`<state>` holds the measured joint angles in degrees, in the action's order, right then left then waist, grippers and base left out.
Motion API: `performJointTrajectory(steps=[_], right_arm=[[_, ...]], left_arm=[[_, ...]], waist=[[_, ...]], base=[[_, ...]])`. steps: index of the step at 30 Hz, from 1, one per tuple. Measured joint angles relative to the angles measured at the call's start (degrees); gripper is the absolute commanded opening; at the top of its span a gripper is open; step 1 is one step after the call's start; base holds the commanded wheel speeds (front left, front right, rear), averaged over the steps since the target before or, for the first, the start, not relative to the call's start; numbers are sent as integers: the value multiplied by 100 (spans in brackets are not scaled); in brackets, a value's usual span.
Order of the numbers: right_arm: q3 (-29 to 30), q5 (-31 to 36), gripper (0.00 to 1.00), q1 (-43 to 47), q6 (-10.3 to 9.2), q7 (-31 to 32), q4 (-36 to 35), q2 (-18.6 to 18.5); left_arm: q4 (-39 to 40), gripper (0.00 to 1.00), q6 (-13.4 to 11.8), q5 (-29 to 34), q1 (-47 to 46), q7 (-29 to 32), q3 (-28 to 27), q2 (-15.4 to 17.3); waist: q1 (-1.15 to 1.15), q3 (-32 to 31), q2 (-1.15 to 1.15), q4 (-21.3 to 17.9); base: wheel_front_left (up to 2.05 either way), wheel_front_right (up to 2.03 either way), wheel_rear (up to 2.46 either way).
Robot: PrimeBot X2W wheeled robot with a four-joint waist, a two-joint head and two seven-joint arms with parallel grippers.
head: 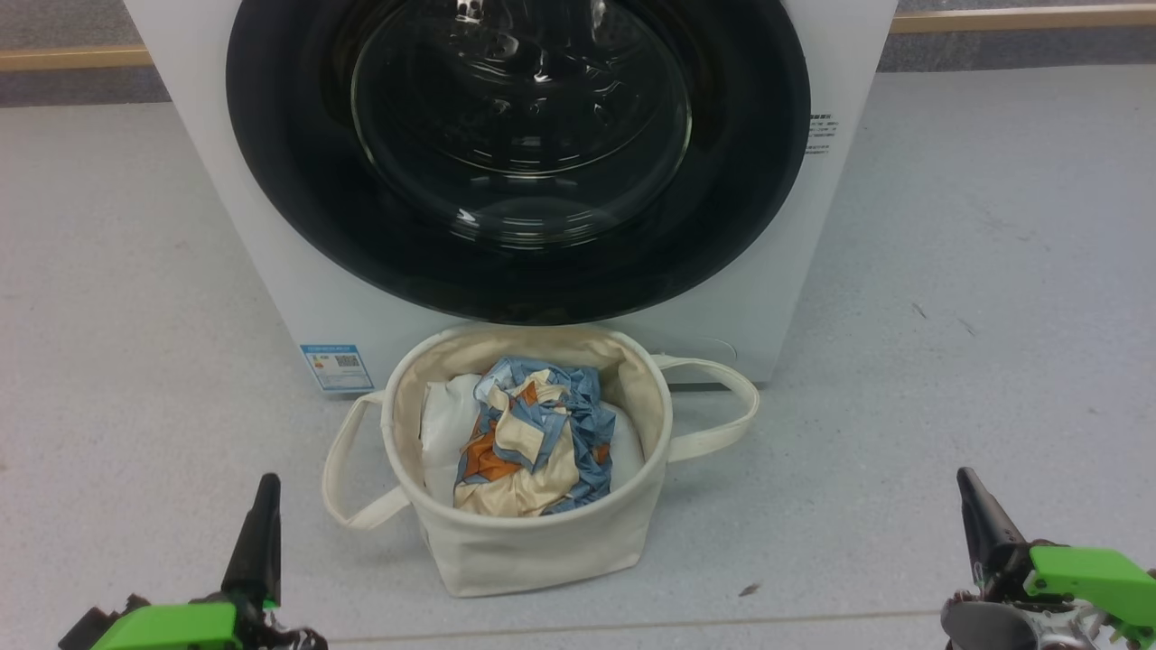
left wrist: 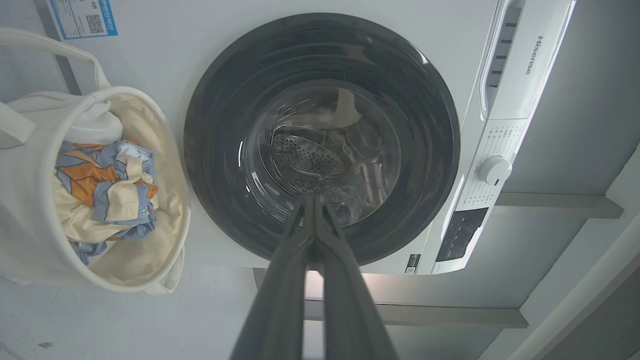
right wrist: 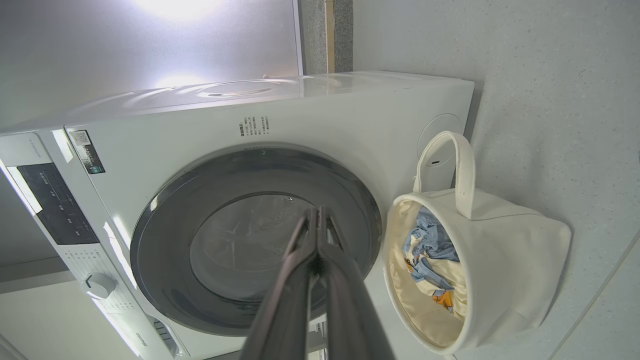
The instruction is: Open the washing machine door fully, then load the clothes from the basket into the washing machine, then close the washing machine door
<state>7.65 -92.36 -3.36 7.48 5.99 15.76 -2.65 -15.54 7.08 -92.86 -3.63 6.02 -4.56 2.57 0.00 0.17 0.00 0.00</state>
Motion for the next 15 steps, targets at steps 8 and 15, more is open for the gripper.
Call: performJointTrajectory(steps=[8,15], right_arm=[[0,0,0,0,0,0,0,0],[0,0,0,0,0,0,0,0]], left_arm=[[0,0,0,0,0,1,0,0],[0,0,0,0,0,1,-1,-1]], waist=[[0,0,0,0],[0,0,0,0]], base=[[0,0,0],[0,0,0]])
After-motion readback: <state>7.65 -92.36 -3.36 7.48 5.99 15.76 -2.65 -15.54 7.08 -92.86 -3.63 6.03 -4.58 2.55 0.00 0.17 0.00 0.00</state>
